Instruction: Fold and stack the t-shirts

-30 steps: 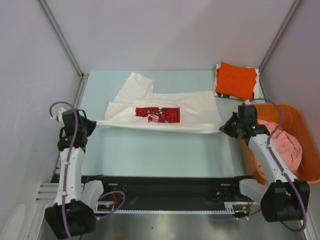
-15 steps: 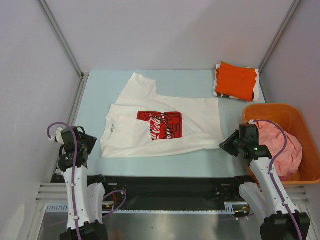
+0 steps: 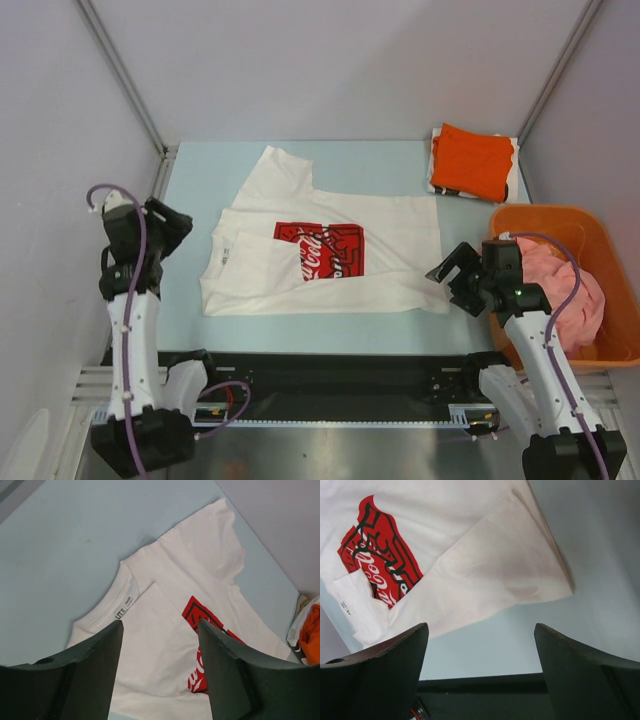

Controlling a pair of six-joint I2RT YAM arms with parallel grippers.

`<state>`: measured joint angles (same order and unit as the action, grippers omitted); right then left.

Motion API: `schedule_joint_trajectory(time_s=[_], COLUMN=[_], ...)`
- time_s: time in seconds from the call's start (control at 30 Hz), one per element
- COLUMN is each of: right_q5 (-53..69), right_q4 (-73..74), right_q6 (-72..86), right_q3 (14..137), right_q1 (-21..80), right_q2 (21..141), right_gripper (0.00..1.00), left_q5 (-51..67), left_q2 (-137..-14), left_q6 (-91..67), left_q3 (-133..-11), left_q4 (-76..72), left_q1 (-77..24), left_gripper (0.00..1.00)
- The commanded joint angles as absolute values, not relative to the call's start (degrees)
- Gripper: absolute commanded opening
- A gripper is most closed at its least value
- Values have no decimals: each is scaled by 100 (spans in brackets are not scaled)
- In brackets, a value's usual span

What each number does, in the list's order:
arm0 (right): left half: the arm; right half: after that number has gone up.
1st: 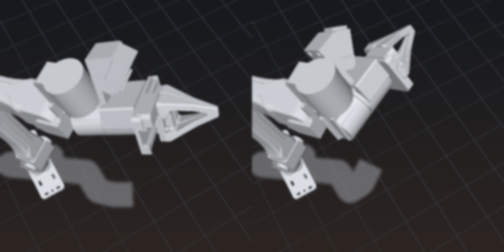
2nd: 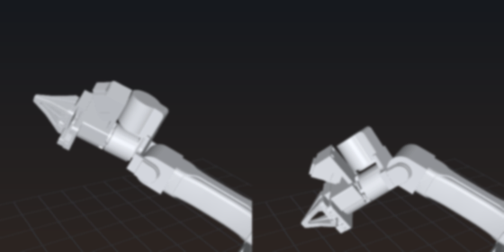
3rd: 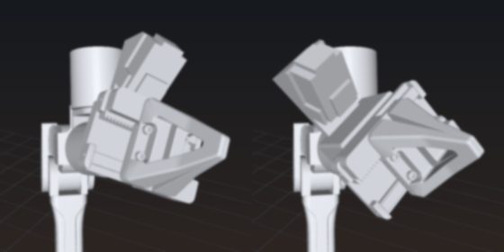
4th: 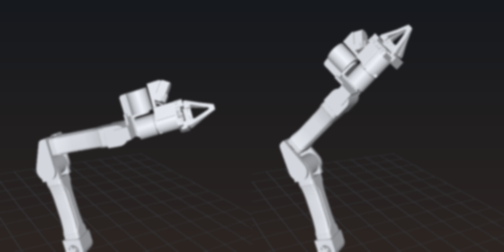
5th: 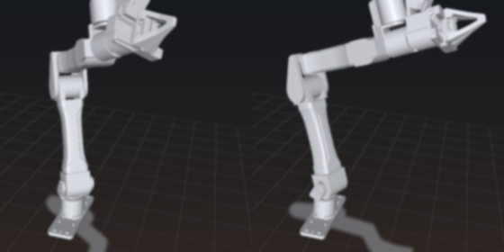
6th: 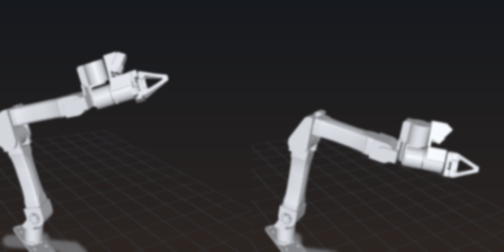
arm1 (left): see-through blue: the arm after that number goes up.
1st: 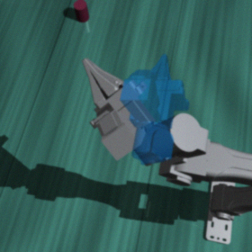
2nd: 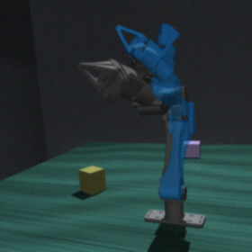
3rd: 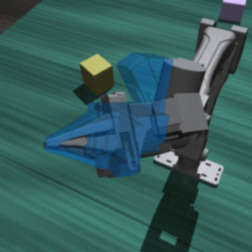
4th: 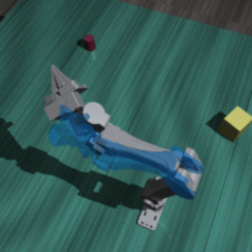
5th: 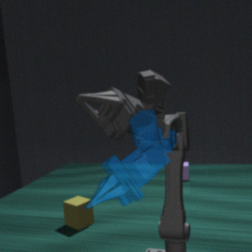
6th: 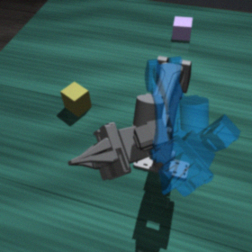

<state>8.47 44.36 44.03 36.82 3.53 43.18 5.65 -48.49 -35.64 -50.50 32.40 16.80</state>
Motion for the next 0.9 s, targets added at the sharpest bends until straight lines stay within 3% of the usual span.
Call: schedule_joint_trajectory(time_s=[0.0,0.13,0.47,0.7,0.87], right_q5=[554,492,1010,1160,1178], right_q4=[4246,3798,3103,2382,2215], right_q6=[4166,4122,3727,3639,3525], right_q3=[4201,4175,4518,4430,4386], right_q1=[526,747,1001,1643,1925], right_q2=[4455,4649,5133,5299,5493], right_gripper=[93,93,96,99,99], left_q5=[423,35,896,1283,1160], left_q2=[-6014,-7914,-12018,-14043,-14747], left_q6=[-2989,-2400,-2039,-2118,-2557], left_q3=[-5824,-7046,-10369,-12977,-13526], left_q4=[2303,2136,2092,2031,1311], left_q1=[1232,335,167,106,70], left_gripper=[68,70,71,72,76])
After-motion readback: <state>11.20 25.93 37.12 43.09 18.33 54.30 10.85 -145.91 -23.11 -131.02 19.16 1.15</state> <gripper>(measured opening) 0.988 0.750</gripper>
